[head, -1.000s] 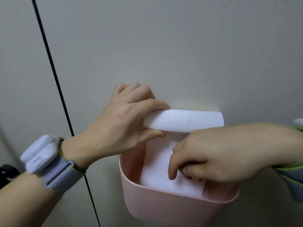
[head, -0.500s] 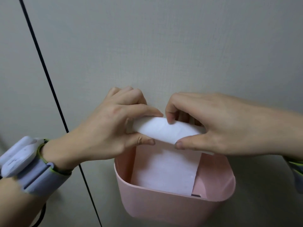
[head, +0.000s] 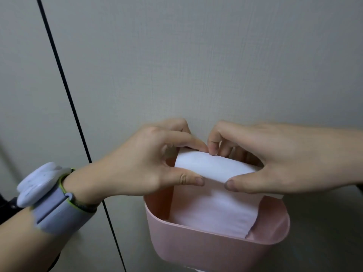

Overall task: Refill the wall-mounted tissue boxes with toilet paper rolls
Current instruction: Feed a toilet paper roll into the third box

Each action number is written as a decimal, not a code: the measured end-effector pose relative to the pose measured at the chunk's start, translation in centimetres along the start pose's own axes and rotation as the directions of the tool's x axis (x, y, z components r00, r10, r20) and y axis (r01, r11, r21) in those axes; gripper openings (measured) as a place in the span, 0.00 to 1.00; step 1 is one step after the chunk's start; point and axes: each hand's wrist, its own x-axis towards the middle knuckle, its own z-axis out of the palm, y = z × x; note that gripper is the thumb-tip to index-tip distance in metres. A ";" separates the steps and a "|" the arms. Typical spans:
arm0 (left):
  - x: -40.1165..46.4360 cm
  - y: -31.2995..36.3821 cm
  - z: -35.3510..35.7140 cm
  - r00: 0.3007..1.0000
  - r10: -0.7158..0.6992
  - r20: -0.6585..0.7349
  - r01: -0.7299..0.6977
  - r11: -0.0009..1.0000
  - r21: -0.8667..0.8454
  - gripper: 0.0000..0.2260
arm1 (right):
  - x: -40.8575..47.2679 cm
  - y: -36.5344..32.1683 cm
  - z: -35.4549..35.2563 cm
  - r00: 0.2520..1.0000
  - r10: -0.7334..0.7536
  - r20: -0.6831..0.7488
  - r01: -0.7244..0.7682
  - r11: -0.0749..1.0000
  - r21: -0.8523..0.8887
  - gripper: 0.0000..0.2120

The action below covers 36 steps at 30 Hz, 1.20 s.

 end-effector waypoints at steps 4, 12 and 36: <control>-0.8 -0.2 -0.4 0.999 -0.039 -0.003 0.039 0.999 -0.004 0.19 | 0.6 -0.3 0.6 1.000 -0.011 -0.020 0.011 1.000 -0.016 0.23; -1.3 -0.5 0.2 0.995 -0.087 0.037 0.087 0.996 -0.005 0.18 | 1.2 0.1 1.3 1.000 -0.005 0.023 0.006 1.000 -0.018 0.22; -3.0 -3.6 0.8 0.987 -0.061 -0.151 0.027 0.976 -0.218 0.14 | 3.8 -0.5 3.8 0.978 0.043 0.205 0.015 0.962 -0.273 0.25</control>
